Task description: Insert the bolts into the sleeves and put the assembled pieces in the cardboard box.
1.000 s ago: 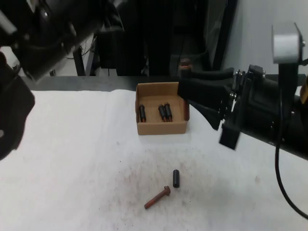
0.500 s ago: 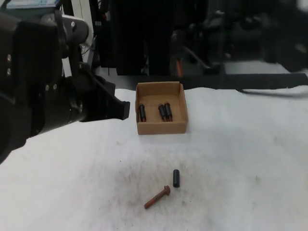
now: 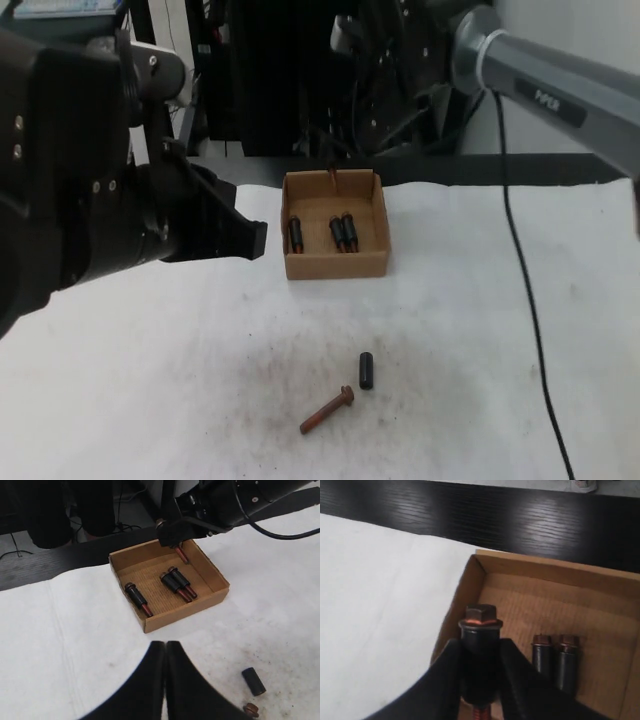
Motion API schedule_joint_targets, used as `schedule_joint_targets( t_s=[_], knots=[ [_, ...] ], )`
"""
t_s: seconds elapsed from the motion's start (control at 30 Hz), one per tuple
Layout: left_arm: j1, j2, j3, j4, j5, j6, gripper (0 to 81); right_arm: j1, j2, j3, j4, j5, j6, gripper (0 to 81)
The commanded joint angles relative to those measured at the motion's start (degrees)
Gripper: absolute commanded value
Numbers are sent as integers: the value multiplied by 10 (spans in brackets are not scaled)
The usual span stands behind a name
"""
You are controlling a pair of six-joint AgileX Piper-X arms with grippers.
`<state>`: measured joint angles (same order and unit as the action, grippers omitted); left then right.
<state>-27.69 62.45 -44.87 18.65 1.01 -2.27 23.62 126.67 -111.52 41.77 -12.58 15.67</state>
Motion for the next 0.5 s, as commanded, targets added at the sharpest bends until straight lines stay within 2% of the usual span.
schedule_joint_targets(
  t_s=[0.0, 0.1, 0.17, 0.3, 0.33, 0.47],
  knots=[
    [0, -7, -3, 0, -10, 12, 2, -5, 0, -15, 4, 2, -3, 8],
    [0, -7, -3, 0, -10, 12, 2, -11, 2, -15, 4, -2, -7, 22],
    [0, -7, -3, 0, -10, 12, 2, -14, 2, -15, 6, -2, -23, 106],
    [0, -7, -3, 0, -10, 12, 2, -18, 2, -17, 6, -15, -21, 329],
    [0, -7, -3, 0, -10, 12, 2, -19, 2, -17, 6, -15, -17, 361],
    [0, -7, -3, 0, -10, 12, 2, -22, -2, -17, 18, -15, -15, 354]
  ],
)
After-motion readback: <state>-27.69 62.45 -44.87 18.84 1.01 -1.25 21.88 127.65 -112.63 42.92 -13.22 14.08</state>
